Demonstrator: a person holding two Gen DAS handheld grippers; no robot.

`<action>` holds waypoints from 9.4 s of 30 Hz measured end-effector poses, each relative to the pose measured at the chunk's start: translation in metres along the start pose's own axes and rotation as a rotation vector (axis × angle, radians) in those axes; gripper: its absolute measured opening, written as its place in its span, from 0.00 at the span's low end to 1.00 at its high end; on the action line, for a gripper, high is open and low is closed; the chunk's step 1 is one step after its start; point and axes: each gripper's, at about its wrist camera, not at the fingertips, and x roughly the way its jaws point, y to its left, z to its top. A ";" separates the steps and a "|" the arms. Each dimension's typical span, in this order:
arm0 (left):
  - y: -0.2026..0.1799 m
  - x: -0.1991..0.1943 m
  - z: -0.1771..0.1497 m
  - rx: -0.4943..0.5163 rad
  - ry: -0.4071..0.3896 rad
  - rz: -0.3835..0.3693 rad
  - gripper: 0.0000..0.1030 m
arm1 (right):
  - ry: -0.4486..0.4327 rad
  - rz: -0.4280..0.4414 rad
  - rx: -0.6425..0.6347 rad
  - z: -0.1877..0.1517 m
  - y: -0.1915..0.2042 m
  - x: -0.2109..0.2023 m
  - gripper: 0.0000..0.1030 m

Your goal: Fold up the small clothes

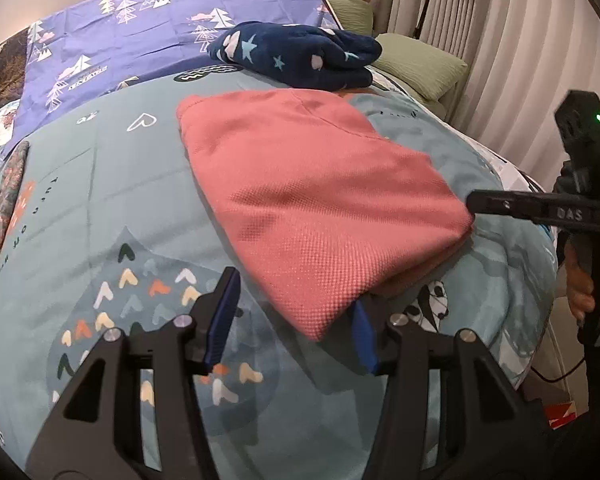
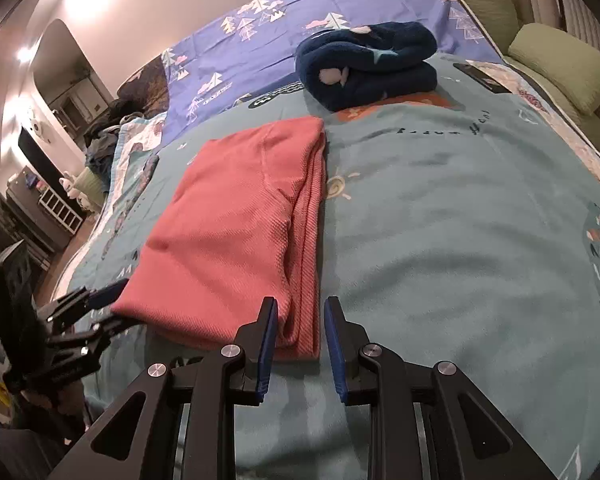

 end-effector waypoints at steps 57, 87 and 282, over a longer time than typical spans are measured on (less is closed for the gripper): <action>0.009 -0.005 0.009 -0.099 0.028 -0.078 0.07 | 0.047 0.132 0.021 -0.006 0.007 0.027 0.37; 0.005 0.043 0.047 -0.016 0.084 -0.065 0.27 | -0.003 0.156 0.039 0.098 -0.012 0.067 0.20; -0.060 -0.006 0.210 0.108 -0.373 0.294 0.81 | -0.351 -0.343 -0.011 0.141 -0.009 -0.062 0.84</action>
